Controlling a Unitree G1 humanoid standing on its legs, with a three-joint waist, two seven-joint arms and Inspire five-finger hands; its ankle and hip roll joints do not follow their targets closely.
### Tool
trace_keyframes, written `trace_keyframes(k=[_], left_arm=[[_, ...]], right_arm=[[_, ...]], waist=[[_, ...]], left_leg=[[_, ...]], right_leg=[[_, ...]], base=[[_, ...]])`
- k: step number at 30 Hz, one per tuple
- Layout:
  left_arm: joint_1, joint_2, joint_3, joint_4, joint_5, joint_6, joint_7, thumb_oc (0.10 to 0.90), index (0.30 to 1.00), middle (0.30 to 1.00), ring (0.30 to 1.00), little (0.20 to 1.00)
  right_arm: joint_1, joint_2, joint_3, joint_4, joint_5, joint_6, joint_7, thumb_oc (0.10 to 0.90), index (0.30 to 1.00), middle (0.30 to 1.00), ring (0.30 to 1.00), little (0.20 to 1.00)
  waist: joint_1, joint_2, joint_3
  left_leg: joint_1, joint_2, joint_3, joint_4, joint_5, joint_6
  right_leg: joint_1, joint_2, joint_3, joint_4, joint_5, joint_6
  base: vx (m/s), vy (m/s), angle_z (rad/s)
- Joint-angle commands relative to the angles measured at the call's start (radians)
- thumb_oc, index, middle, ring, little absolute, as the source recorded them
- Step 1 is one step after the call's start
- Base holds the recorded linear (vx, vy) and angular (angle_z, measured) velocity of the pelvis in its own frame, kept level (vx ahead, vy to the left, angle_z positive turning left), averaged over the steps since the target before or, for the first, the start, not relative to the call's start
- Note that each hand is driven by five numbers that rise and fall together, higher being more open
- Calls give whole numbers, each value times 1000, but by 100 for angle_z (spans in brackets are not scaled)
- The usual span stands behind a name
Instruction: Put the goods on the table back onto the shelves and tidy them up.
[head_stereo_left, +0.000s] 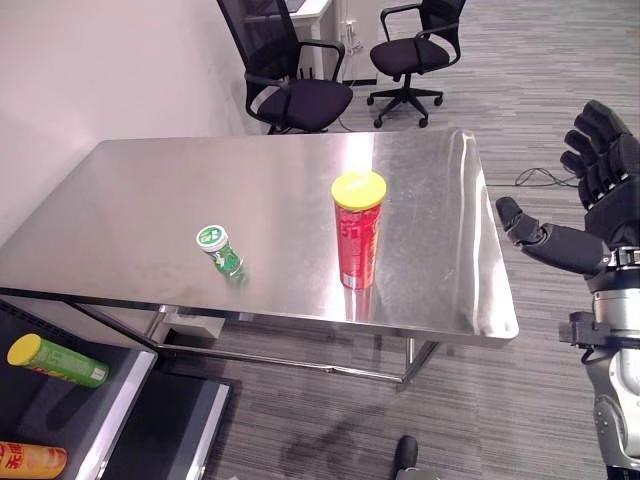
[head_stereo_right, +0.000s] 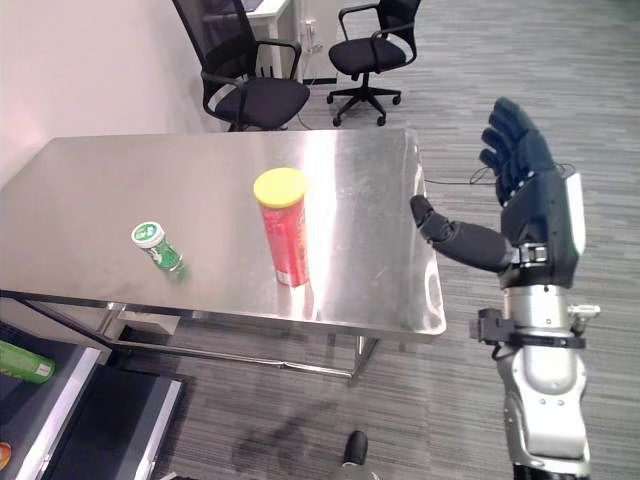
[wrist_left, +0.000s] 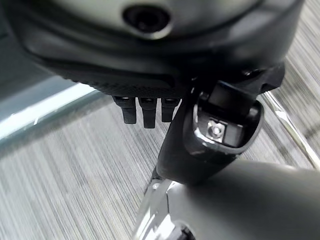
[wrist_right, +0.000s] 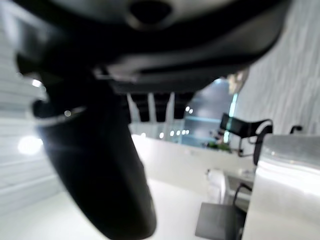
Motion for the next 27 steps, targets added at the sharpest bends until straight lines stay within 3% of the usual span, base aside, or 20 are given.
trace_keyframes(k=[1,4,6,7,11,12,17,22,27], left_arm=[[-109,-122,42,-61,-35,-95,-39,800,900,900,900,900],[-97,-103,73,-32,-59,-88,-32,800,900,900,900,900],[-96,-91,94,-26,-75,-87,-28,800,900,900,900,900],[-82,-80,97,-16,-68,-90,-33,800,900,900,900,900],[-82,-79,98,-16,-67,-91,-33,800,900,900,900,900],[-65,-88,95,4,-16,-94,-44,800,900,900,900,900],[-40,-111,110,26,-2,-94,-37,800,900,900,900,900],[-44,-121,98,30,29,-98,-43,800,900,900,900,900],[-44,-126,103,36,43,-96,-40,800,900,900,900,900]], right_arm=[[-126,-52,-26,-12,-63,-50,-68,800,900,900,900,900],[-171,-77,-26,26,-79,-42,-94,800,900,900,900,900],[-200,-85,-22,52,-72,-43,-99,800,900,900,900,900],[-211,-85,-3,61,-45,-45,-78,800,900,900,900,900],[-212,-84,-3,61,-44,-45,-77,800,900,900,900,900],[-151,-31,77,38,-45,-32,-18,800,900,900,900,900],[-87,19,179,1,-38,-7,53,800,900,900,900,900],[-44,37,264,2,15,2,113,800,900,900,900,900],[-11,38,280,-14,9,13,133,800,900,900,900,900]], waist=[[24,2,-68],[32,-3,-51],[22,-12,-36],[23,-18,-36],[25,-22,-38],[43,-38,-62],[63,-59,-94],[66,-62,-102],[60,-59,-106]], left_leg=[[-2,31,-10,6,-106,-4],[-11,12,-19,6,-102,10],[-22,6,-29,6,-95,18],[-23,6,-33,6,-100,25],[-27,3,-30,6,-94,25],[-17,9,-33,6,-96,21],[-12,26,-38,6,-81,6],[-6,33,-47,6,-79,0],[-4,31,-46,6,-79,0]], right_leg=[[-79,57,12,105,-119,19],[-107,37,55,145,-103,40],[-140,46,176,162,-97,55],[-124,69,272,132,-108,54],[-127,68,275,126,-99,53],[-78,76,270,57,-98,46],[-27,82,239,-18,-76,41],[-10,80,222,-19,-84,37],[-10,77,214,-19,-81,39]], base=[[-41,37,1],[-105,70,3],[-88,14,4],[-47,-8,22],[21,-23,10],[122,-105,-1],[63,-77,-9],[8,-28,16],[1,-1,1]])
